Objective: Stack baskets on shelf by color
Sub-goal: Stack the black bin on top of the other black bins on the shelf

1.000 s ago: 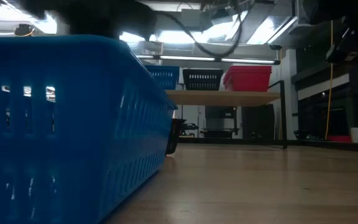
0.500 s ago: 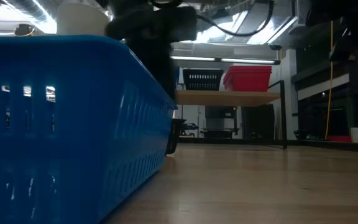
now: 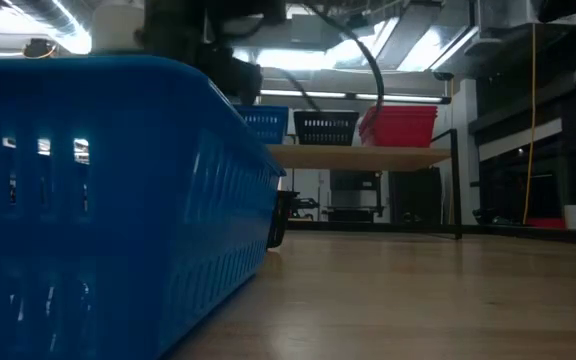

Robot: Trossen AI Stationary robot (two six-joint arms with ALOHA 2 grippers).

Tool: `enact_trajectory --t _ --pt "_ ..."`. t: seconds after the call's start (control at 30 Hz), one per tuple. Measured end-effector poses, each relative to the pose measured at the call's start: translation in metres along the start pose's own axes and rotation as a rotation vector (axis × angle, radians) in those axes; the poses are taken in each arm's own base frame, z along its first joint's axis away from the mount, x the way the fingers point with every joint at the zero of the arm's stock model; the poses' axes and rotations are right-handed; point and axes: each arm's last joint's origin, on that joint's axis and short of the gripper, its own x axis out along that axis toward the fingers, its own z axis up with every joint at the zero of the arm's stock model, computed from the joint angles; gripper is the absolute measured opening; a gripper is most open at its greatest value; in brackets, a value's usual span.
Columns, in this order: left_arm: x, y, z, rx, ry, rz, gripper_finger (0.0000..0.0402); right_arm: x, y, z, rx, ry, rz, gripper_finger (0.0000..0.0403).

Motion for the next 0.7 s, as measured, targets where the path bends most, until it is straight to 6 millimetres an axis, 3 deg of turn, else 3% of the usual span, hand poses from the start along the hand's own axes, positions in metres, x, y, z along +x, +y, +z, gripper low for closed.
enact_trajectory --t 0.13,0.3,0.57,0.7 --pt "0.023 -0.014 -0.005 0.009 0.018 -0.033 0.0001 0.000 0.003 -0.004 -0.012 -0.054 -0.025 0.0125" --pt "0.028 -0.022 0.018 0.037 -0.167 -0.167 0.0001 0.000 0.005 -0.005 -0.019 -0.073 -0.016 0.0125" --pt "0.020 0.003 0.059 0.013 -0.572 -0.202 0.0000 -0.001 0.010 -0.002 -0.011 -0.127 0.024 0.0125" --pt "0.017 0.016 0.059 -0.022 -0.583 -0.145 0.0000 -0.001 0.011 -0.001 -0.011 -0.134 0.030 0.0125"
